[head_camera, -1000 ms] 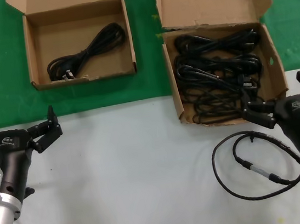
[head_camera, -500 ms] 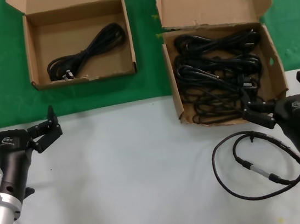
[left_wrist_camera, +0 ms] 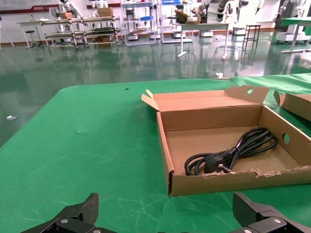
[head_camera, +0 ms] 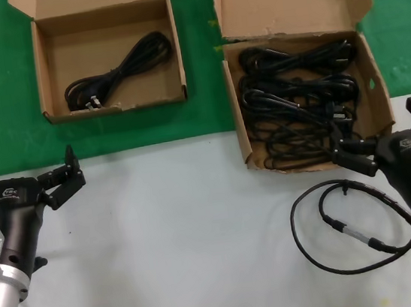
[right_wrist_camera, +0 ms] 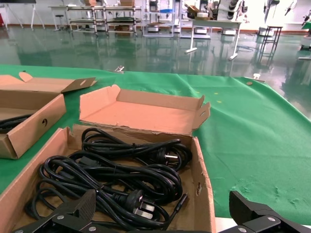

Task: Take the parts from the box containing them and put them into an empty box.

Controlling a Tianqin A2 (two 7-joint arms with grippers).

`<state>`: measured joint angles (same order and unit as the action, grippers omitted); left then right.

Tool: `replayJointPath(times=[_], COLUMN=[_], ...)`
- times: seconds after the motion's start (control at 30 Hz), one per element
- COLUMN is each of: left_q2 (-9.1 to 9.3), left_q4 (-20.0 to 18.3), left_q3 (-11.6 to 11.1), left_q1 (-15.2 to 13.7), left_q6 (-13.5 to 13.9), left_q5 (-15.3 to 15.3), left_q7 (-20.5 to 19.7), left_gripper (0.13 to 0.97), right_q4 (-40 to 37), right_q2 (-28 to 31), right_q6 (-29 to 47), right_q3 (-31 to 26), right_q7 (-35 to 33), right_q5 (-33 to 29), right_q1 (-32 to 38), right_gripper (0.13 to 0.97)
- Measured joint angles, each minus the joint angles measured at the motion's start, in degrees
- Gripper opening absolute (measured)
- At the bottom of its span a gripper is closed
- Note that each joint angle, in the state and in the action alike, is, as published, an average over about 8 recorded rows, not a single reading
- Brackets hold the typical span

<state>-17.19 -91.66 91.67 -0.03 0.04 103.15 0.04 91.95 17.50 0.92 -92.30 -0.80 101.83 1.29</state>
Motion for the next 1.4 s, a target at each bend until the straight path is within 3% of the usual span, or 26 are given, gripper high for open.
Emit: replayJointPath(times=[1.4], left_q2=[0.00], left_q4=[0.00], left_q3=[0.00], left_q1=[0.00], left_q6=[0.00], left_q5=[0.00], left_q7=[0.00], left_gripper=[0.966], right_q4=[0.00], right_q2=[0.00], right_q6=[0.00], right_q3=[0.00], right_q7=[0.00], right_q5=[0.00], right_q1=[0.00], right_gripper=[0.966])
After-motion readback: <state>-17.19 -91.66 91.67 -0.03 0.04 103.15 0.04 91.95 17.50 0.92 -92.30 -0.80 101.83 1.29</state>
